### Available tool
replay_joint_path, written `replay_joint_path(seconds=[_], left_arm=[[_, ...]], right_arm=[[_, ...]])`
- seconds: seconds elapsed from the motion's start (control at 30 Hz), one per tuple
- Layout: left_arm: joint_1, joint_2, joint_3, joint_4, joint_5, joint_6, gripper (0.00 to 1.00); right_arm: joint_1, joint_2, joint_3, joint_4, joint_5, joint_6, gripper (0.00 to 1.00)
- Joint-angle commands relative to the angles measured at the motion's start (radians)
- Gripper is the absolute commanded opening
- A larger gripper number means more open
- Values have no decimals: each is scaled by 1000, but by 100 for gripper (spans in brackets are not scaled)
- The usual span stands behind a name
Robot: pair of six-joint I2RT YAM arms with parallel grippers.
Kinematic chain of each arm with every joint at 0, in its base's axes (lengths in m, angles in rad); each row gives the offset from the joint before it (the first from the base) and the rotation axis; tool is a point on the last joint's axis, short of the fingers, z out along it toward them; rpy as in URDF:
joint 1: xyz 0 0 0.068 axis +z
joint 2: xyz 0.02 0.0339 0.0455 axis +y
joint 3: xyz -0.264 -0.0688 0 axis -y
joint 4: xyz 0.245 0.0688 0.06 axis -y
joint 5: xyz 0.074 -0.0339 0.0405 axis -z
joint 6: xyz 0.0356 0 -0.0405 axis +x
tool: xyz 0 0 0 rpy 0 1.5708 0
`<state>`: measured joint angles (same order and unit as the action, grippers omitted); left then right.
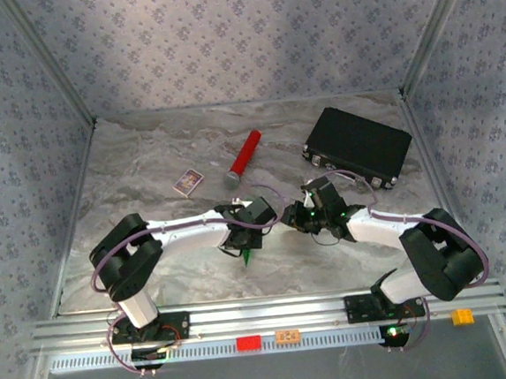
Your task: Fold a paper plane with a square sheet of paper (pick it up from the middle)
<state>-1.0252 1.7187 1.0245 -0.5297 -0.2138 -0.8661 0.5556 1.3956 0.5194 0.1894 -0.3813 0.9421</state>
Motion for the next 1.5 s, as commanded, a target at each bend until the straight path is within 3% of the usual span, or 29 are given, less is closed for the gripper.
replay_joint_path(seconds=[0.0,0.97,1.47], left_arm=[[-10,9,23,-39,-7,-17,6],[-10,54,36,-38,-1,-10,12],[-8,82,23,-32,28,-39,22]], right_arm=[[-6,-17,-13,-19,13,-15,25],[-5,-5,-16,-10,13,-12,26],[-4,-7,-19,-10,13,-12,26]])
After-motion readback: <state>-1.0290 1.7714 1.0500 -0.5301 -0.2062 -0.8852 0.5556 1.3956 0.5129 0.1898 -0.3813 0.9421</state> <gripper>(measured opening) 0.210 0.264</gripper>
